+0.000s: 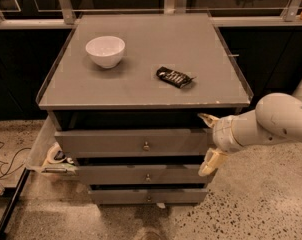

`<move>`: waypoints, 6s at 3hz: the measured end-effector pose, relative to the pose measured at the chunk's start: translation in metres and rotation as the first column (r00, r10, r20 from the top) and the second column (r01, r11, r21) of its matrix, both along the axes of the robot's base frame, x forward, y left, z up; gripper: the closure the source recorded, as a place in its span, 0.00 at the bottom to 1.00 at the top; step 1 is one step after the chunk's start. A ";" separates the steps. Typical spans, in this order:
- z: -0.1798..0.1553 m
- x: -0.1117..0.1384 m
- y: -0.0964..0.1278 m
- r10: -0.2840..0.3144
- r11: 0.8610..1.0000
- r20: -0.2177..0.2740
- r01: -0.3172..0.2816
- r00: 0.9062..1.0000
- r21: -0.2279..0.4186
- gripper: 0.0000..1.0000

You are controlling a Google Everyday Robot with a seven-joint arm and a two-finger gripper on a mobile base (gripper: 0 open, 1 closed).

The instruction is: Open top drawer

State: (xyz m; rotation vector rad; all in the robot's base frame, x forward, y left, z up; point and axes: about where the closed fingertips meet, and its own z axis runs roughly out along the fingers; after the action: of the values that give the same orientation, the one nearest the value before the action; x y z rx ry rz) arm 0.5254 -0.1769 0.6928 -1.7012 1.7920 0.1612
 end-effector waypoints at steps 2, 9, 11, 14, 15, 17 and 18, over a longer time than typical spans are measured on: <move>-0.029 0.029 0.016 0.013 1.000 0.022 -0.013 1.000 -0.001 0.00; -0.059 0.053 0.003 0.010 1.000 0.005 -0.010 1.000 0.011 0.66; -0.050 0.051 0.004 0.013 1.000 0.004 -0.013 1.000 0.012 1.00; -0.049 0.044 0.002 0.008 1.000 -0.001 -0.008 1.000 0.016 0.58; -0.054 0.040 -0.007 -0.014 0.998 -0.036 0.016 0.999 0.063 0.34; -0.058 0.017 -0.018 -0.034 0.996 -0.065 0.039 0.997 0.083 0.61; -0.052 0.017 -0.017 -0.034 0.996 -0.065 0.039 0.997 0.083 0.85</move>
Offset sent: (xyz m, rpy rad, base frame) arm 0.0438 0.0206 -0.0441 0.0013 -0.0304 0.0139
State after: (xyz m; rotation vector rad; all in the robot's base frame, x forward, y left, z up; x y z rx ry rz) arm 0.5427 -0.1939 0.6411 -1.6198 1.8347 0.2736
